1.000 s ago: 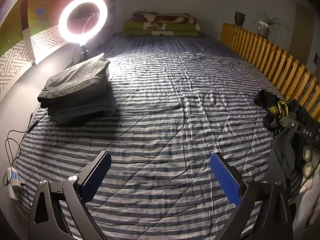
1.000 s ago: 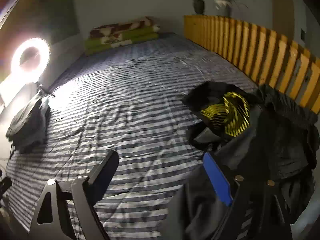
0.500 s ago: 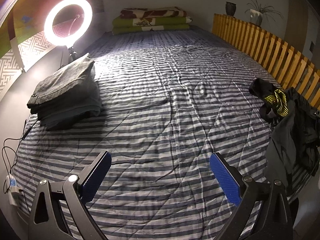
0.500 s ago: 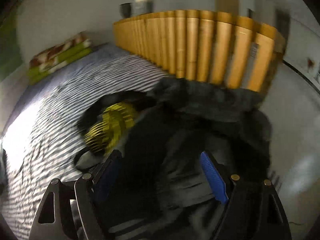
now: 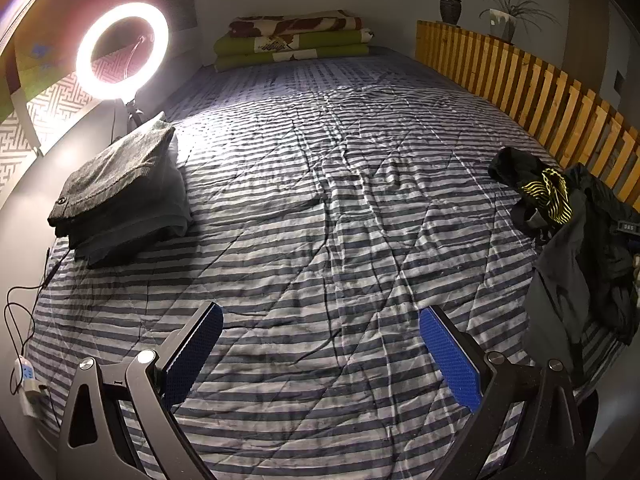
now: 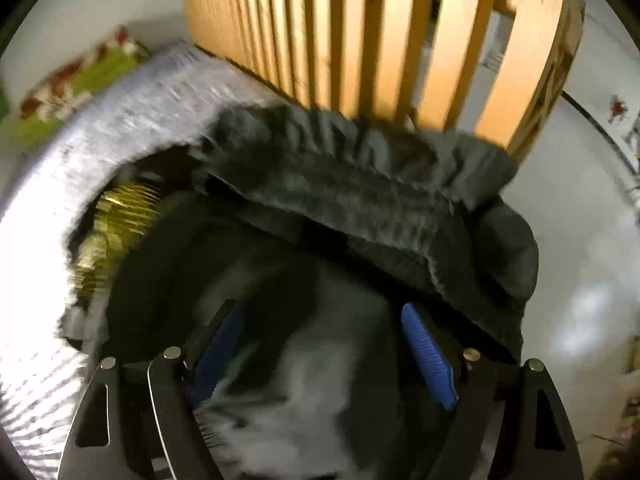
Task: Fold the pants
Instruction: 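Reach the right gripper into the black clothing pile and grasp the black pants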
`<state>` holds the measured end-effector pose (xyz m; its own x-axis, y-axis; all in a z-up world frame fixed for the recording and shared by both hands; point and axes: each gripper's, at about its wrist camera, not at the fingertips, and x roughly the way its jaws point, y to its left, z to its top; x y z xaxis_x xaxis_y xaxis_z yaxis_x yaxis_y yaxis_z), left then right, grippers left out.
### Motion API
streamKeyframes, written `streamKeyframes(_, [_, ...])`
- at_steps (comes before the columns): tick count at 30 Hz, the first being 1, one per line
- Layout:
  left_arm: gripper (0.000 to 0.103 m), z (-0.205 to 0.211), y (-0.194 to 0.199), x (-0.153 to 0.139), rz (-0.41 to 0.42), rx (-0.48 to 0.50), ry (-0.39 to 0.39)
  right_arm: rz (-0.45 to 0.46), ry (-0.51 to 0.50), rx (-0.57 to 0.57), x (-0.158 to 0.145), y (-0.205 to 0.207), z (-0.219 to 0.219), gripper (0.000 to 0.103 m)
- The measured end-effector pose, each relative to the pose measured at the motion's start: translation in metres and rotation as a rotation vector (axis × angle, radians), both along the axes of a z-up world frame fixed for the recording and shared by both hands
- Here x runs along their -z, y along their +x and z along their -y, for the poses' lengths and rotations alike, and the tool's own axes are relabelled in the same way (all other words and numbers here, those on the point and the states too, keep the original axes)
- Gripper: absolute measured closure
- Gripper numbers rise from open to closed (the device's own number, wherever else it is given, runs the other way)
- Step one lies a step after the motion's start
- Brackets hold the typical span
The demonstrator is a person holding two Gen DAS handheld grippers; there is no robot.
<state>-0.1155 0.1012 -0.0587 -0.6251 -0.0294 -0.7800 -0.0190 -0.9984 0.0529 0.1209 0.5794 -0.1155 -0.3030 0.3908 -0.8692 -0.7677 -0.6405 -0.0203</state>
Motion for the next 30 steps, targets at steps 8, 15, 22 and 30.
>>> streamKeyframes(8, [0.002, -0.004, -0.002, 0.001, 0.005, 0.006, -0.013, -0.214, -0.091, 0.096, -0.021, 0.023, -0.029, 0.025])
streamKeyframes(15, [0.002, -0.014, -0.005, 0.008, 0.026, 0.028, -0.032, -0.225, -0.186, 0.176, -0.007, -0.002, -0.060, 0.024])
streamKeyframes(22, [0.002, -0.015, -0.013, 0.013, 0.039, 0.018, -0.037, -0.239, -0.124, 0.046, -0.019, -0.042, -0.030, 0.024])
streamKeyframes(30, [0.002, -0.015, -0.017, 0.021, 0.057, 0.014, -0.042, -0.017, -0.026, -0.004, 0.008, -0.106, -0.046, 0.024])
